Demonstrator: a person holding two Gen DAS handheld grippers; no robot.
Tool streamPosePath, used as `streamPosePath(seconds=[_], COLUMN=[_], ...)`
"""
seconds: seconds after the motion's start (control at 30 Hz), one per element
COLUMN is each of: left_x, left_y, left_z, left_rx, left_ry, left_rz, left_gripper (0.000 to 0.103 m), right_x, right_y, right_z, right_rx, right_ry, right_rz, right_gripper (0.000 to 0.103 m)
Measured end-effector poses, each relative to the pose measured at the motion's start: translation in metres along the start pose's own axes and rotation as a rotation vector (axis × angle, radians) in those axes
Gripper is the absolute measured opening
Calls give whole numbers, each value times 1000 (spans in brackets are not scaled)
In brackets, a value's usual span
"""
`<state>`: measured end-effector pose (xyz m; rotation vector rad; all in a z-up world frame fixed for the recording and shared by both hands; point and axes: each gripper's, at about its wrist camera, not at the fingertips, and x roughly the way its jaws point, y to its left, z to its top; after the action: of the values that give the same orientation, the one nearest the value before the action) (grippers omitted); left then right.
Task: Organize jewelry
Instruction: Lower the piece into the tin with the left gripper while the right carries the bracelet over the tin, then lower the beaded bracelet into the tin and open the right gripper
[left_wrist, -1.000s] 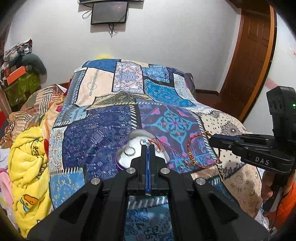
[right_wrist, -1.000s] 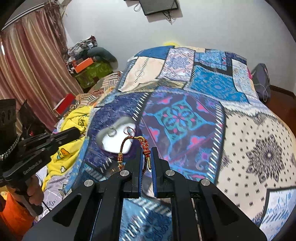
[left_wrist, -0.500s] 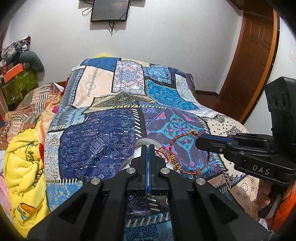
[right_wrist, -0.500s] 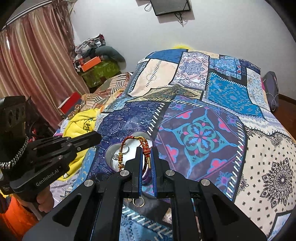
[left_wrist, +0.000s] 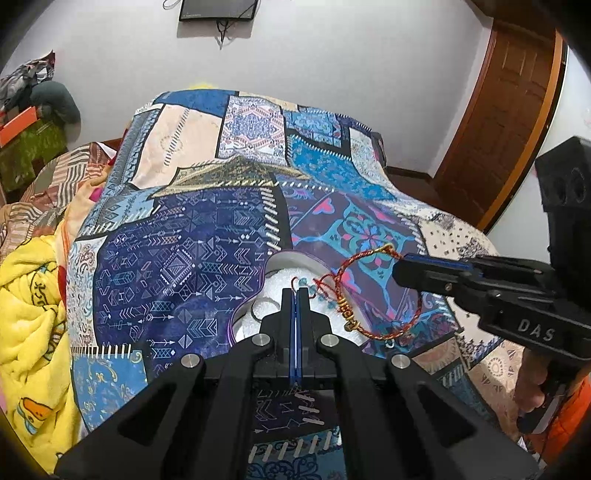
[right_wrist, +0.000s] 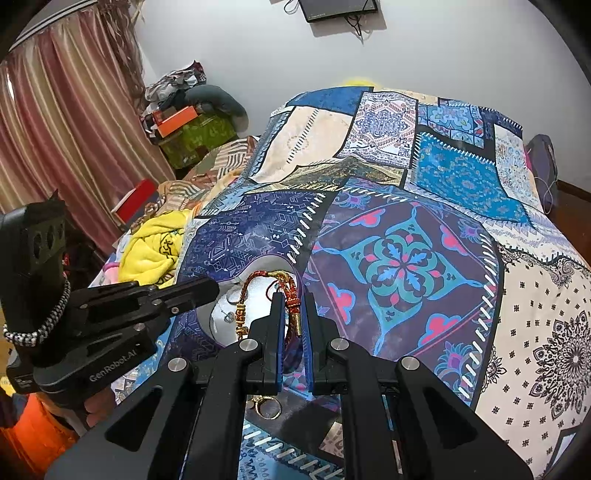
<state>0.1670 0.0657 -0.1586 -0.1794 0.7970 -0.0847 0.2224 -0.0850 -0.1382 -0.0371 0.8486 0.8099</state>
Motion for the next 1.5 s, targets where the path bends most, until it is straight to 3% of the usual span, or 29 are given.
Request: streamPosePath(seconds=[0.23,0.33,0.47,0.53,0.6,0.8,1.3,1.5], left_x=[5,4,2,-2,-5,-20,-20,-22], left_y=[1,-1,-4,-5,-5,1,14,11], left_z=[-7,-11,-17,-19,-19,-18,-23,-25], left_rx=[19,46,81,88,95,86,63,66], left_ry=[19,28,35,28,23,-15,-1,2], left_rz=[44,61,87,85,103,125,157,151], left_gripper=[1,9,28,30,39,46,49,49], right_x=[3,4,5,5,6,13,39,31], right_y=[1,1,2,2,3,6,26,24], right_z=[0,0,1,2,3,7,1,-1], right_rx=[2,0,-3,-4,-7,-20,-95,-99], right_ry=[4,6,5,3,2,10,93,96], right_rz=[3,6,8,9,7,3,9,-5], right_gripper=[8,8,8,8,8,8,8,22])
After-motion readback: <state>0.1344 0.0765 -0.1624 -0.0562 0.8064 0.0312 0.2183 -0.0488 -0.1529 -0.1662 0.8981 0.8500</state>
